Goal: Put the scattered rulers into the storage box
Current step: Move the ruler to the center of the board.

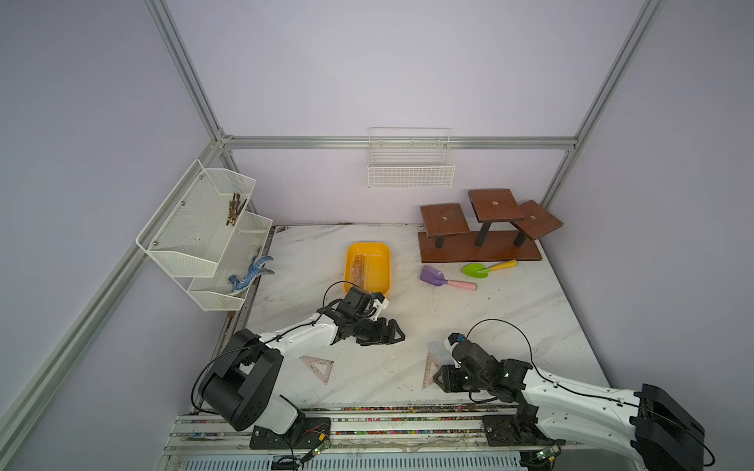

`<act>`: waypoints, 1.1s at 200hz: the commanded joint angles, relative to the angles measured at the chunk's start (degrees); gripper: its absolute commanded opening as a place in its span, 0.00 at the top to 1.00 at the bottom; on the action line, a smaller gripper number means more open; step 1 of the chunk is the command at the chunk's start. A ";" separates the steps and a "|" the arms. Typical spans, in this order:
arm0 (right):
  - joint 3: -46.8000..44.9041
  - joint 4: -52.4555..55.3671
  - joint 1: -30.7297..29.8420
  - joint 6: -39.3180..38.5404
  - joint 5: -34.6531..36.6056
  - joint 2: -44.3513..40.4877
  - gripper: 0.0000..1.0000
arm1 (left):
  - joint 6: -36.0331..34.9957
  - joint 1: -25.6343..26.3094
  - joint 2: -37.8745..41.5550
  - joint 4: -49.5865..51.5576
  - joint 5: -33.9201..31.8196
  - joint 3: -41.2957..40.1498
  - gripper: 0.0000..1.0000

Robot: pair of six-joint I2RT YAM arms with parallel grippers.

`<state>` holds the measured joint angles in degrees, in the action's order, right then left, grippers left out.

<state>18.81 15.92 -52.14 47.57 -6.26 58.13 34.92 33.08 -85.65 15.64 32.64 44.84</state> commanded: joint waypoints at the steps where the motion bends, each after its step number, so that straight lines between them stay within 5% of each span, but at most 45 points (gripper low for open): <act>1: -0.93 -3.79 -0.30 0.74 0.69 3.97 0.57 | 0.15 -0.11 -0.74 -2.27 1.41 -0.43 0.13; 99: 10.22 -14.31 -0.33 -3.37 -3.10 23.51 0.58 | 3.75 -2.98 2.87 -8.02 3.12 -9.30 0.14; 151: 14.80 -5.32 -0.14 -7.97 -4.75 18.60 0.59 | 4.98 -3.18 9.27 -5.28 3.15 -11.86 0.14; 220: 7.40 -10.49 -3.74 -5.58 -6.78 17.26 0.63 | 5.78 -3.08 12.23 -4.32 3.95 -12.32 0.14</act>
<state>27.44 7.79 -55.20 41.32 -12.01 74.83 39.97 30.22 -75.26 11.64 35.31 32.34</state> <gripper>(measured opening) 0.371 0.858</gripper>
